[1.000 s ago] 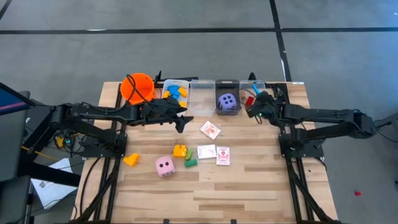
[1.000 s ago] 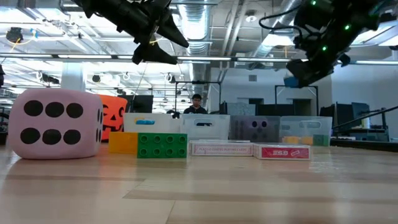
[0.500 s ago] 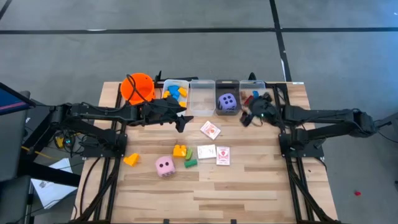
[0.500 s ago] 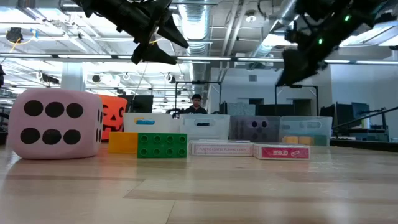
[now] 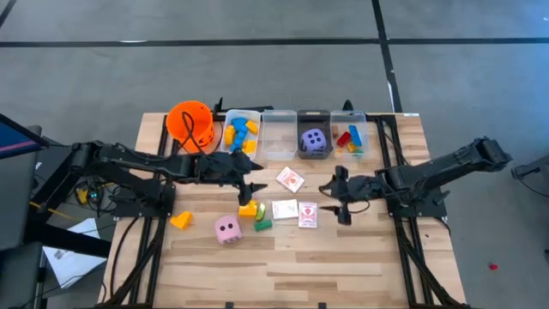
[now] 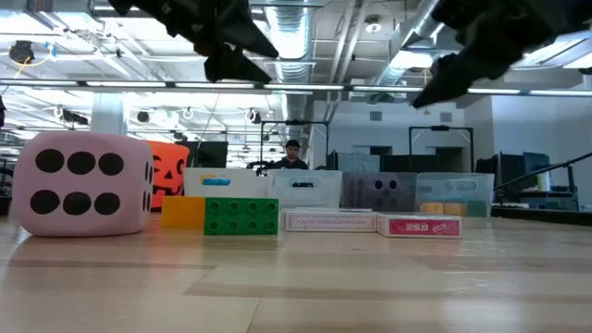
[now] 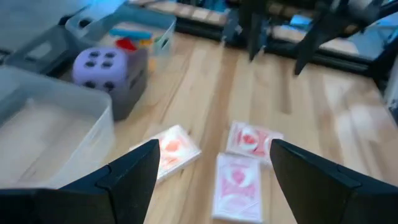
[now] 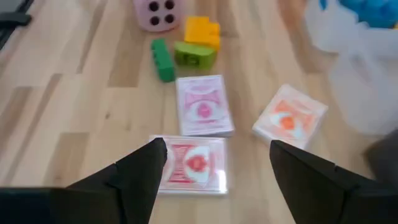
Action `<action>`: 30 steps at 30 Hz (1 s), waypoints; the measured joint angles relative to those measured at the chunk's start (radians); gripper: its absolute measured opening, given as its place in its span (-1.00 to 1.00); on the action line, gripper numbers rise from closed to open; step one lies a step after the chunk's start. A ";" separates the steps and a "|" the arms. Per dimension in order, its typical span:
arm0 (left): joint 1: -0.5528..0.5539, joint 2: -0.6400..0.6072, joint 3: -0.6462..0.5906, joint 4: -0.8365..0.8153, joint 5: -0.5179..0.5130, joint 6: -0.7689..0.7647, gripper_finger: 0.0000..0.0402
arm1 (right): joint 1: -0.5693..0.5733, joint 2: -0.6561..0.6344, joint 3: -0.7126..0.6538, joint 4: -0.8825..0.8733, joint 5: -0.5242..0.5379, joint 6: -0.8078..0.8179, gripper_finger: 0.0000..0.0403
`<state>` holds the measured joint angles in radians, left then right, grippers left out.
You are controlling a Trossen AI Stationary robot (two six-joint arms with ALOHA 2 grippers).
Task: Pick & Place Toys
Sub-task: Adjust the red deck of cards on the table
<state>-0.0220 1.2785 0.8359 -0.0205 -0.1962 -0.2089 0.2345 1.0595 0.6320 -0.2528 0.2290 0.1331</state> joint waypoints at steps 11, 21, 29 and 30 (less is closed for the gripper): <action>-0.120 0.191 0.001 0.200 -0.021 -0.217 0.43 | 0.068 0.185 0.001 0.020 0.050 0.076 0.42; -0.153 0.420 0.000 0.416 -0.023 -0.219 0.11 | 0.074 0.332 0.001 0.143 0.085 0.044 0.42; -0.140 0.436 0.000 0.397 -0.023 -0.218 -0.01 | 0.062 0.478 0.001 0.316 0.082 -0.015 0.42; -0.138 0.432 0.000 0.392 -0.023 -0.217 -0.02 | 0.059 0.501 0.002 0.314 0.082 0.007 0.42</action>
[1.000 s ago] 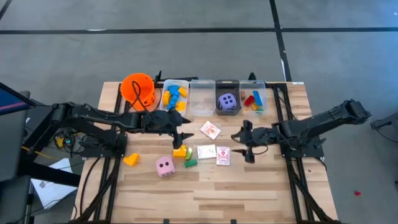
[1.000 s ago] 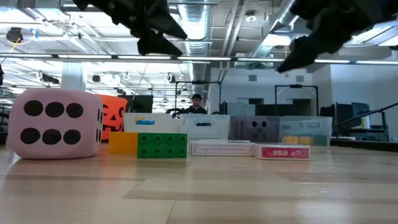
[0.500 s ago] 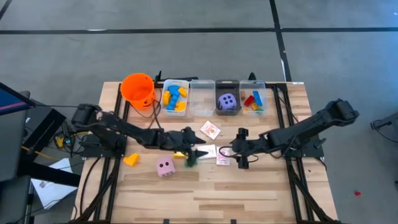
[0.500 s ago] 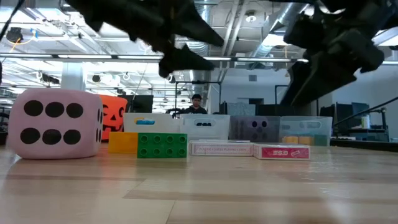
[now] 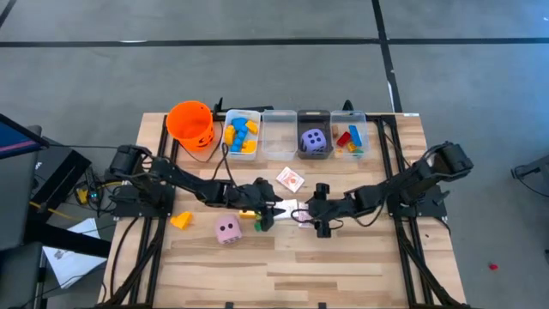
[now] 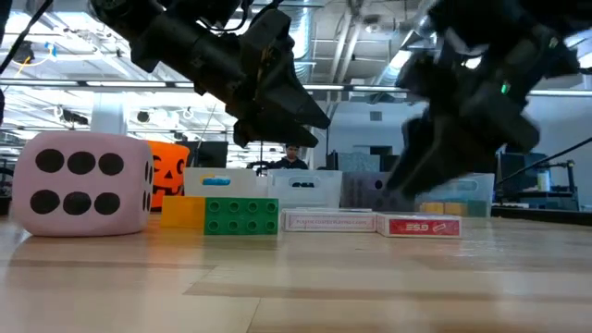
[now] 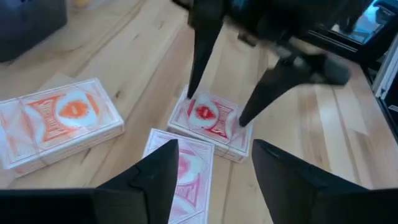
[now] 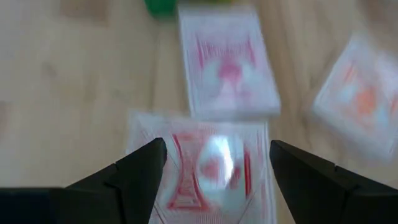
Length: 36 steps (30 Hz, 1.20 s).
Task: Pick & Place Toys
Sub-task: Adjust the red deck of cards on the table
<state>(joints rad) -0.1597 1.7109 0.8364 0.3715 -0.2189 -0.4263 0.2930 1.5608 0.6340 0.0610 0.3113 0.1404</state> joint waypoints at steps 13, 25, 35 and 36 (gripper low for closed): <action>0.010 -0.017 0.000 -0.003 -0.001 0.004 -0.04 | -0.052 0.115 0.008 0.006 -0.003 0.145 0.42; 0.010 -0.017 0.000 -0.015 -0.001 0.003 -0.07 | -0.233 0.074 0.002 -0.120 0.204 0.070 0.42; 0.010 -0.017 0.000 -0.019 -0.001 0.003 -0.08 | -0.235 -0.015 -0.010 -0.168 0.249 0.020 0.42; 0.010 -0.017 0.000 -0.023 -0.001 0.003 -0.08 | -0.216 -0.041 -0.011 -0.167 0.236 0.018 0.42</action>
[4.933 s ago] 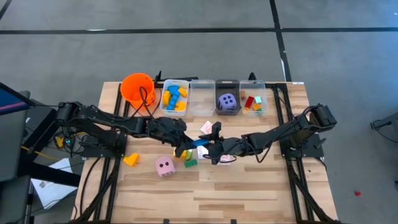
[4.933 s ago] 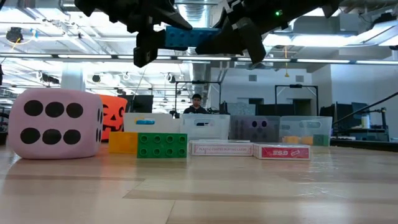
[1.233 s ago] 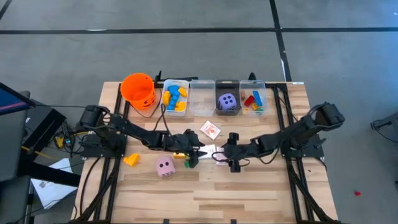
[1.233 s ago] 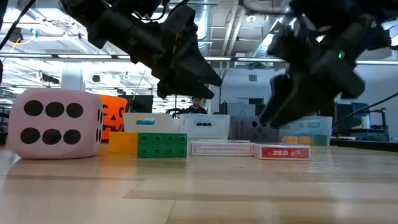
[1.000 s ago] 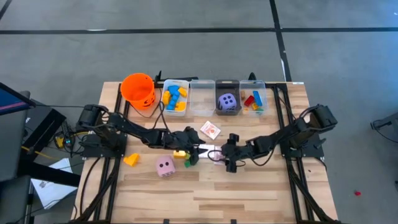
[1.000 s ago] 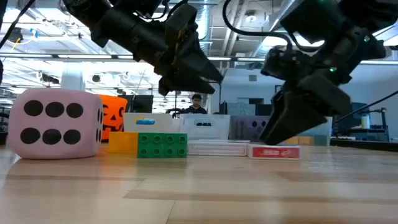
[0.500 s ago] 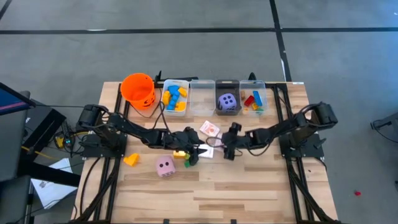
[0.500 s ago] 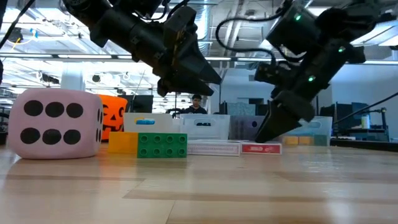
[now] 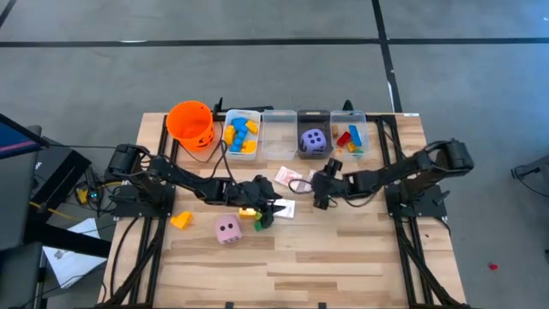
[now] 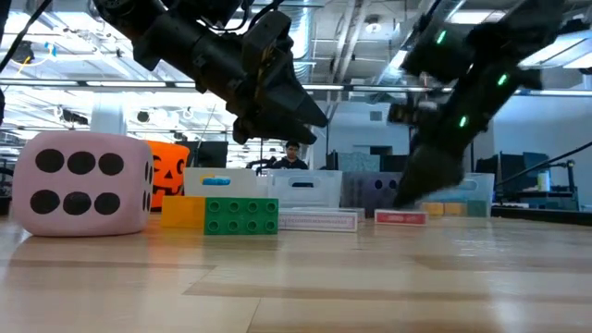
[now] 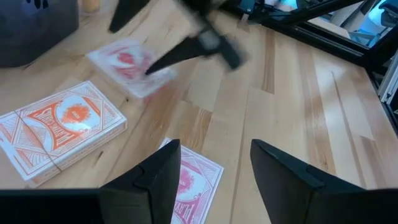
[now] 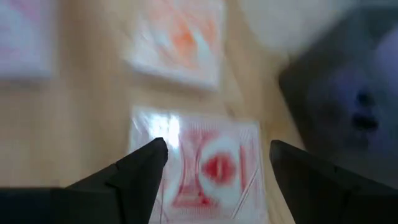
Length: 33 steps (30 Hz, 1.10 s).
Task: Pick & Place Toys
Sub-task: Adjust the red deck of cards on the table, then put the pink deck of cards into the left transparent bin
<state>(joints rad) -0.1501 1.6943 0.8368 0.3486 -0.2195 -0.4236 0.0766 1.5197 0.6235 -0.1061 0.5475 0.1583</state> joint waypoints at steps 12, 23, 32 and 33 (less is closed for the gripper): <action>0.000 0.000 0.000 -0.019 0.000 0.000 -0.08 | 0.195 -0.190 0.007 0.055 -0.136 0.038 0.42; 0.000 0.000 0.000 -0.051 0.020 0.000 -0.08 | 0.237 0.152 0.008 0.456 -0.160 -0.013 0.42; 0.000 0.000 0.000 -0.087 0.035 0.000 -0.08 | 0.211 0.283 0.010 0.553 -0.153 0.024 0.42; 0.000 0.000 0.000 -0.087 0.035 0.000 -0.08 | 0.207 0.286 0.011 0.560 -0.153 0.025 0.42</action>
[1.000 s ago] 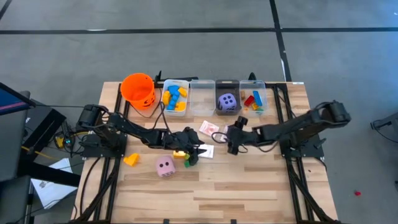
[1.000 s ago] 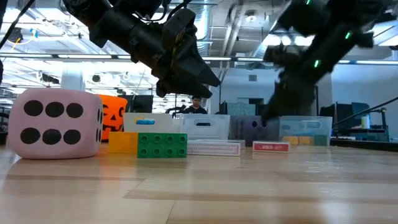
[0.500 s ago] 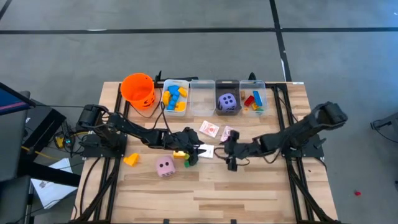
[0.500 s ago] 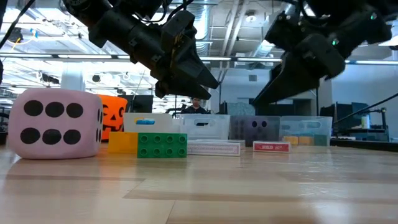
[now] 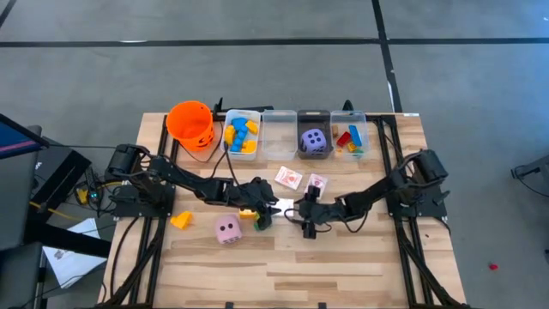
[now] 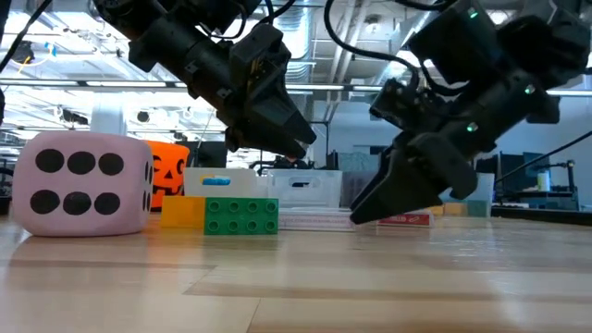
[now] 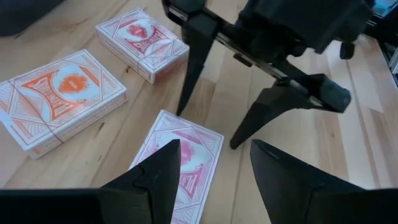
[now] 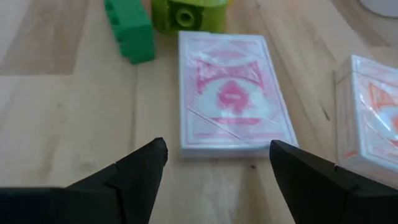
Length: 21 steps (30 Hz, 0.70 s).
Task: Pick & Place Toys
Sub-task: Put the pink deck of cards into the left transparent bin
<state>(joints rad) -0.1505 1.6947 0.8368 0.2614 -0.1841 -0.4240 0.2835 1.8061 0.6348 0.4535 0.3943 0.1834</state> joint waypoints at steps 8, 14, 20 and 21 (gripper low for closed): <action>0.000 0.000 0.000 0.000 0.000 0.000 -0.08 | -0.040 0.000 0.000 -0.001 -0.001 0.000 0.42; 0.000 0.000 0.000 0.000 0.000 0.000 -0.08 | -0.058 0.000 0.000 -0.003 -0.004 -0.005 0.42; 0.000 0.000 0.000 0.000 -0.001 0.000 -0.08 | -0.058 0.000 0.000 -0.003 -0.010 -0.031 0.42; 0.000 0.000 0.000 0.000 -0.001 0.001 -0.08 | -0.058 0.000 0.000 -0.003 -0.018 -0.034 0.42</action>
<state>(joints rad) -0.1505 1.6947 0.8368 0.2615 -0.1848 -0.4231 0.2260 1.8065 0.6346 0.4500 0.3767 0.1493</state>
